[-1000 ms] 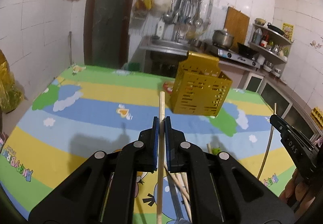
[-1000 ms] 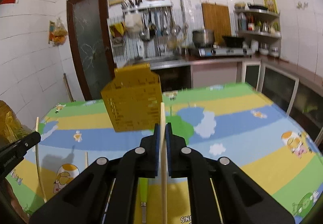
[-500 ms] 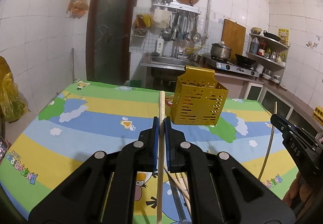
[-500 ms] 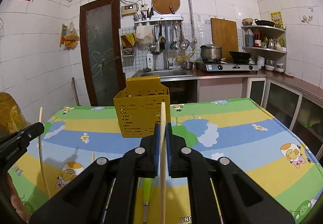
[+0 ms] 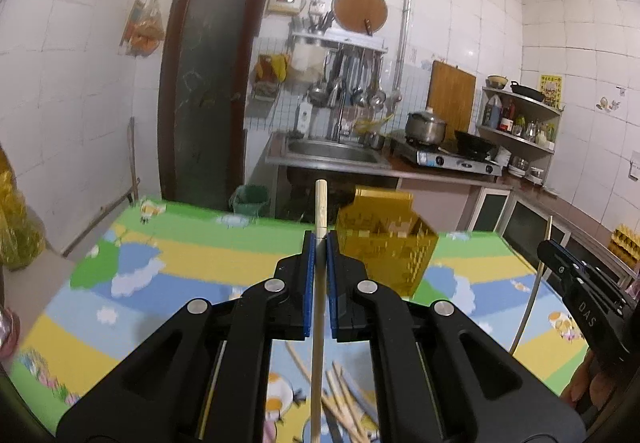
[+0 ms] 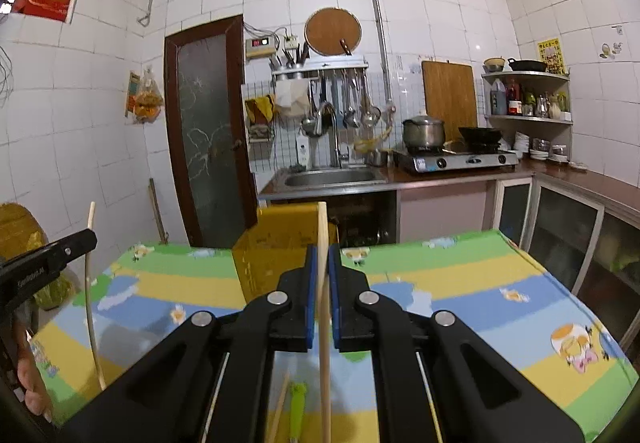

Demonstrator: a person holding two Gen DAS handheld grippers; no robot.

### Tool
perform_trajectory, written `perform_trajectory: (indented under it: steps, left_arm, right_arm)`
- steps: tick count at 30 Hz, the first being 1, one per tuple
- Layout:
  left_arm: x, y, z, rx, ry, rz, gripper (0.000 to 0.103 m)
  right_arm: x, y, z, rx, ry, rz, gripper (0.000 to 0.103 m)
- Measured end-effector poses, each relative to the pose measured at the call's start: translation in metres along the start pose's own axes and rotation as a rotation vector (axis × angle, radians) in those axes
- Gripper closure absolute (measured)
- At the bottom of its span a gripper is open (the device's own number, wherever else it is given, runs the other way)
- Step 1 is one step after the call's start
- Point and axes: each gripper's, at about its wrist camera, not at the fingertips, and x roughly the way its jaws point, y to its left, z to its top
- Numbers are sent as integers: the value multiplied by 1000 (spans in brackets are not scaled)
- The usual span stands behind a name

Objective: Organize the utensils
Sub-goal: 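Lift both held chopsticks and carry them over the yellow utensil holder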

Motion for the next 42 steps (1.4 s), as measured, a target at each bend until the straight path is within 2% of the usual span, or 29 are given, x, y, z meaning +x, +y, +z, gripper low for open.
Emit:
perform_trajectory:
  steps: [9,13,16,19,24,29,35,42]
  left_arm:
    - [45,-16,84,47,-94,-50,99]
    - [83,-22,111,17,-103,-78,99]
    - [113,-31,132,10,-143,-68,99]
    - [138,-39,145,-45,-153,-94,99]
    - [175,-55,141,-56,-191,-85,99]
    - [207,-63,123,-43,-220,-60,99]
    - [237,-67,100,-25,-247,-24,99]
    - [267,-60,79,-27,-191,-11,99]
  right_arm:
    - [49,-2,75,-13,-61,17,97]
    - [85,-5,104,9,-79,22,97]
    - [108,-9,120,23,-97,18,97]
    - [135,-14,136,42,-124,11,97]
    - [165,-11,133,50,-133,24,97]
    - [183,-3,122,4,-145,38,97]
    - [208,-5,105,15,-140,64,97]
    - [231,-8,75,13,-79,75,97]
